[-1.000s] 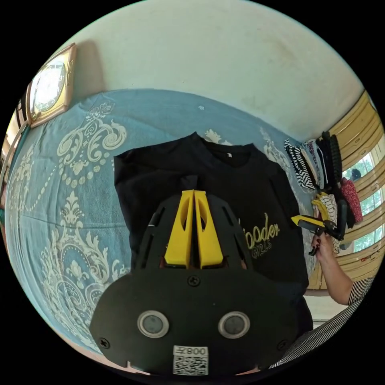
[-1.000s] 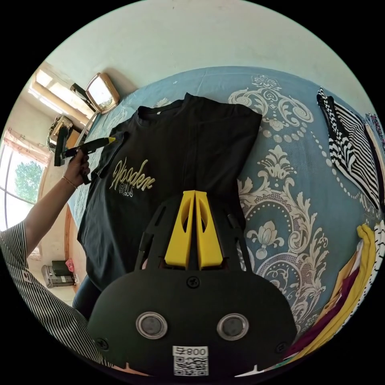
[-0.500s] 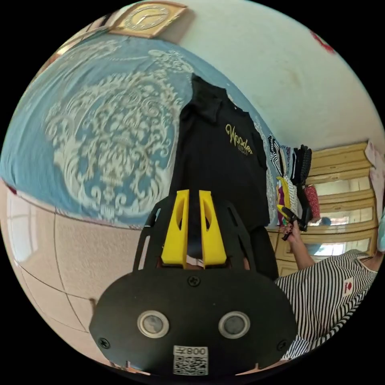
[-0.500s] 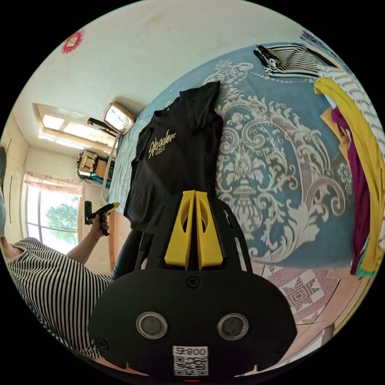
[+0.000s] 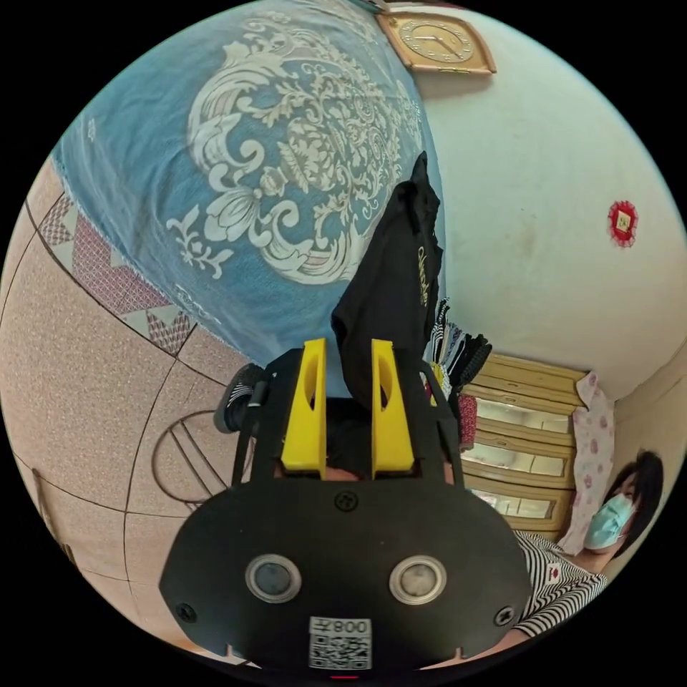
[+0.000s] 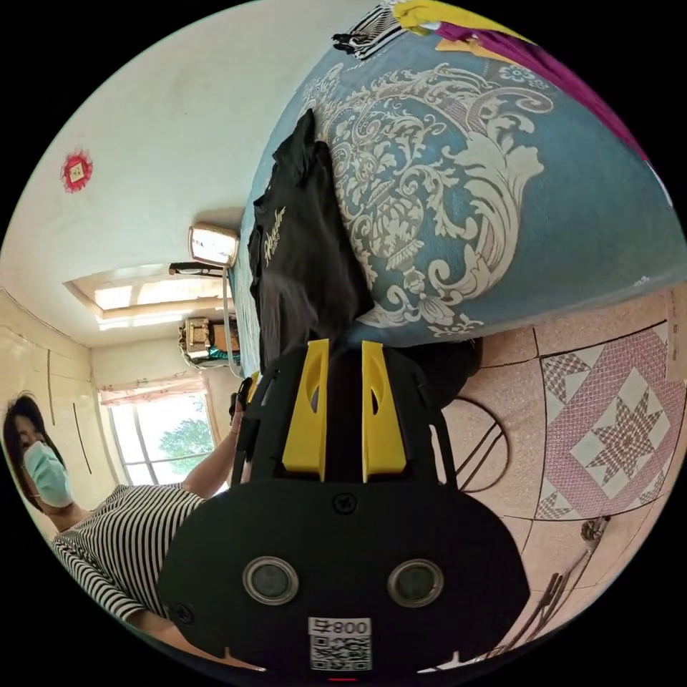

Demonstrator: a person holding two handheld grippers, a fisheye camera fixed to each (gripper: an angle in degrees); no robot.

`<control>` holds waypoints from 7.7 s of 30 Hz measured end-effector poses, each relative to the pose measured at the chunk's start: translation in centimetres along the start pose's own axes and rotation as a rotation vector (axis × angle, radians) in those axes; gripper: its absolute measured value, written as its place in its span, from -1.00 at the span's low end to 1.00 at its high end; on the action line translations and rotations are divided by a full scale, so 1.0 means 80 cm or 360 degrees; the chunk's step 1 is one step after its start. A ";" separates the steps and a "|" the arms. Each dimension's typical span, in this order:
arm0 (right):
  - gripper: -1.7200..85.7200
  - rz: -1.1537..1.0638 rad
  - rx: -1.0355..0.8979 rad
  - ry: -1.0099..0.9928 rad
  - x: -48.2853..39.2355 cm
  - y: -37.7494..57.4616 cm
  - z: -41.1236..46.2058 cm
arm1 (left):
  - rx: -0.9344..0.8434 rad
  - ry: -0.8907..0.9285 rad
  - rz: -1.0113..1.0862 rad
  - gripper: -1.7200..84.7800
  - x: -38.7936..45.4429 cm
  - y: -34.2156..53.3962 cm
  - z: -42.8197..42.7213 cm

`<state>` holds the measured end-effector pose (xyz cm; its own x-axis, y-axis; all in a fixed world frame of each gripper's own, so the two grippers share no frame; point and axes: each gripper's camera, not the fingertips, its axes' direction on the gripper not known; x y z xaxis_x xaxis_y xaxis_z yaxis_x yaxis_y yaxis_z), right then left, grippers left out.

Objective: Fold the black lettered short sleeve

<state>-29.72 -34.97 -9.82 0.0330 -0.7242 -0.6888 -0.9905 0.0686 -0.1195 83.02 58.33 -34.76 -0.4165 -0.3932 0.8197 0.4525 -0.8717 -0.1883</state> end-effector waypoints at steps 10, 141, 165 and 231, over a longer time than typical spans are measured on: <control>-0.76 0.0184 0.0168 -0.0320 0.059 0.041 0.039 | 0.0024 0.0075 -0.0074 -0.79 -0.061 0.030 0.029; -0.94 -0.0098 -0.0045 -0.0324 0.038 -0.428 -0.016 | 0.0101 0.0321 0.0270 -0.94 0.174 -0.230 0.058; -0.93 -0.0456 0.0063 -0.0076 -0.150 -0.531 -0.060 | -0.0203 -0.0039 0.0846 -0.93 0.434 -0.246 0.108; -0.96 -0.1539 -0.0158 0.1353 -0.682 -0.516 -0.054 | -0.0193 -0.1147 0.1649 -0.95 0.816 -0.251 0.111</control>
<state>8.82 -1.31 35.79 0.6794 -0.6604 0.3198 -0.6193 -0.7499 -0.2328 53.75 52.75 27.32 0.6277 -0.6904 0.3596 0.2174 -0.2881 -0.9326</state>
